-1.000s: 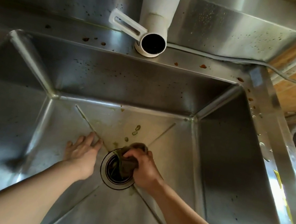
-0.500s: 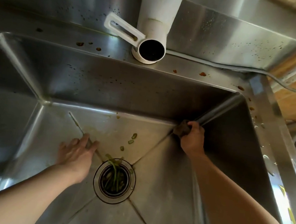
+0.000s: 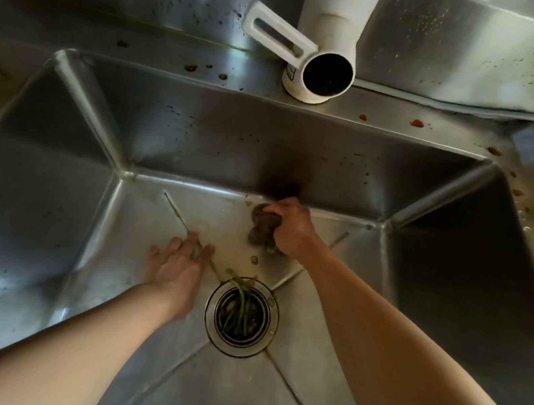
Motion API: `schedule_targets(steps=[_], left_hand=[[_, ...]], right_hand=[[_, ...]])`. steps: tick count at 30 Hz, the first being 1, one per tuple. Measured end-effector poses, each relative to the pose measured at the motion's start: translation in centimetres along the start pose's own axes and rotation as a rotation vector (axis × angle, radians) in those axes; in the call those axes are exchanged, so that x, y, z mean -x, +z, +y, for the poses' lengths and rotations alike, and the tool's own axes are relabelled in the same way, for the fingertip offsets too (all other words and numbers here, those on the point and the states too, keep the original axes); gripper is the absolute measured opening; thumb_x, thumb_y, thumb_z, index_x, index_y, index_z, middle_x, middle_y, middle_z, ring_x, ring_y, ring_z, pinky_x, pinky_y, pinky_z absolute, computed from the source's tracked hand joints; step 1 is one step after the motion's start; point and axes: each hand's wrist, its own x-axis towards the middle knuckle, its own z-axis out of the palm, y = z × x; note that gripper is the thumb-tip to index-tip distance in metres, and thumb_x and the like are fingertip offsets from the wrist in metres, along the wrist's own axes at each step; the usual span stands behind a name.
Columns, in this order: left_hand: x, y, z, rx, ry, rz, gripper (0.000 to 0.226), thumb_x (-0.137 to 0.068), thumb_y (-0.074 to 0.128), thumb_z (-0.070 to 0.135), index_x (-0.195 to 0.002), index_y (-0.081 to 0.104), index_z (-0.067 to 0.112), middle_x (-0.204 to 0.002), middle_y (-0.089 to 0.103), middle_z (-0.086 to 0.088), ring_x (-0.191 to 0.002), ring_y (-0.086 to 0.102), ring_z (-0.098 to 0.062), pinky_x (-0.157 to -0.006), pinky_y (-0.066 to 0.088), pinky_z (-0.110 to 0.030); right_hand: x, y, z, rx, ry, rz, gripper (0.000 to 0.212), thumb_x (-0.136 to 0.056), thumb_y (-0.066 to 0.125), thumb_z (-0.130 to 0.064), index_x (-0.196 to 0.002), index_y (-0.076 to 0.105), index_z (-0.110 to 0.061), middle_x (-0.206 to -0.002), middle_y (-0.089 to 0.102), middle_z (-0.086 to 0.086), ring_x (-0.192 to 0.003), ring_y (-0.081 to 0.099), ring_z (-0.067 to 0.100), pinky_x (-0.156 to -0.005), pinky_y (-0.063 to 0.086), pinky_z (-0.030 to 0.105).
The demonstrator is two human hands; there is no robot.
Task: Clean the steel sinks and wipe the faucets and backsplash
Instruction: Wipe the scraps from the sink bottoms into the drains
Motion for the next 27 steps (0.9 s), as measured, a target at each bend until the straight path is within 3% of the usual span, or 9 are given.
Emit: schedule_targets(steps=[5, 8, 11, 14, 17, 20, 23, 27], left_hand=[[0.1, 0.2, -0.2, 0.065, 0.011, 0.005, 0.088, -0.084, 0.058, 0.009, -0.151, 0.006, 0.03, -0.159, -0.005, -0.005, -0.143, 0.011, -0.026, -0.112, 0.022, -0.043], [0.2, 0.2, -0.3, 0.089, 0.016, -0.019, 0.092, -0.08, 0.062, 0.007, -0.151, 0.009, 0.029, -0.159, -0.007, -0.004, -0.144, 0.009, -0.026, -0.113, 0.021, -0.044], [1.0, 0.3, -0.6, 0.106, 0.032, -0.022, 0.087, -0.08, 0.059, 0.004, -0.15, 0.014, 0.03, -0.159, 0.0, -0.002, -0.142, 0.016, -0.025, -0.111, 0.024, -0.043], [1.5, 0.4, -1.6, 0.135, -0.013, 0.012, 0.081, -0.081, 0.055, 0.003, -0.148, 0.019, 0.029, -0.156, 0.006, -0.003, -0.14, 0.021, -0.027, -0.111, 0.023, -0.045], [1.3, 0.6, -2.3, 0.139, -0.022, 0.0, 0.076, -0.085, 0.053, 0.007, -0.149, 0.018, 0.026, -0.158, 0.001, -0.003, -0.142, 0.015, -0.027, -0.113, 0.017, -0.048], [1.1, 0.8, -2.4, 0.109, -0.019, -0.012, 0.078, -0.087, 0.05, 0.003, -0.152, 0.012, 0.025, -0.159, -0.006, -0.002, -0.144, 0.01, -0.026, -0.114, 0.016, -0.047], [1.0, 1.1, -2.5, 0.091, -0.001, -0.018, 0.08, -0.087, 0.047, 0.002, -0.152, 0.006, 0.023, -0.159, -0.012, -0.002, -0.145, 0.005, -0.026, -0.115, 0.015, -0.047], [0.9, 1.3, -2.9, 0.076, -0.003, -0.038, 0.085, -0.085, 0.052, 0.004, -0.152, 0.003, 0.024, -0.158, -0.013, -0.002, -0.145, 0.004, -0.025, -0.115, 0.017, -0.046]], right_hand=[[5.6, 2.5, 0.1, 0.062, -0.14, -0.151, 0.045, -0.082, 0.051, 0.001, -0.121, 0.065, -0.017, -0.13, 0.048, 0.01, -0.121, 0.042, 0.031, -0.106, 0.029, 0.026], [8.4, 3.6, 0.3, 0.059, -0.14, -0.223, 0.043, -0.084, 0.049, -0.001, -0.12, 0.066, -0.018, -0.131, 0.046, 0.006, -0.119, 0.04, 0.031, -0.104, 0.029, 0.023], [9.5, 2.9, 0.0, -0.019, -0.104, -0.29, 0.049, -0.079, 0.046, 0.01, -0.115, 0.068, -0.014, -0.126, 0.051, 0.008, -0.117, 0.047, 0.028, -0.096, 0.033, 0.014], [9.0, 1.1, -1.9, -0.14, -0.037, -0.145, 0.052, -0.075, 0.046, 0.017, -0.114, 0.068, -0.01, -0.119, 0.057, 0.008, -0.113, 0.051, 0.021, -0.079, 0.028, 0.001], [5.7, -0.4, -3.6, -0.171, -0.063, 0.121, 0.05, -0.076, 0.049, 0.014, -0.116, 0.066, -0.01, -0.113, 0.06, 0.004, -0.108, 0.054, 0.015, -0.083, 0.035, 0.009], [1.2, 0.0, -3.9, -0.021, -0.093, 0.265, 0.043, -0.082, 0.057, 0.001, -0.121, 0.062, -0.014, -0.123, 0.054, 0.011, -0.109, 0.055, 0.032, -0.09, 0.045, 0.032], [-0.6, 1.9, -3.3, 0.217, -0.116, 0.243, 0.039, -0.087, 0.056, -0.007, -0.125, 0.06, -0.018, -0.129, 0.043, 0.01, -0.114, 0.047, 0.036, -0.088, 0.048, 0.038], [-0.3, 2.8, -2.1, 0.297, -0.145, 0.11, 0.044, -0.088, 0.052, -0.011, -0.131, 0.055, -0.021, -0.141, 0.036, 0.007, -0.124, 0.036, 0.037, -0.108, 0.033, 0.039]])
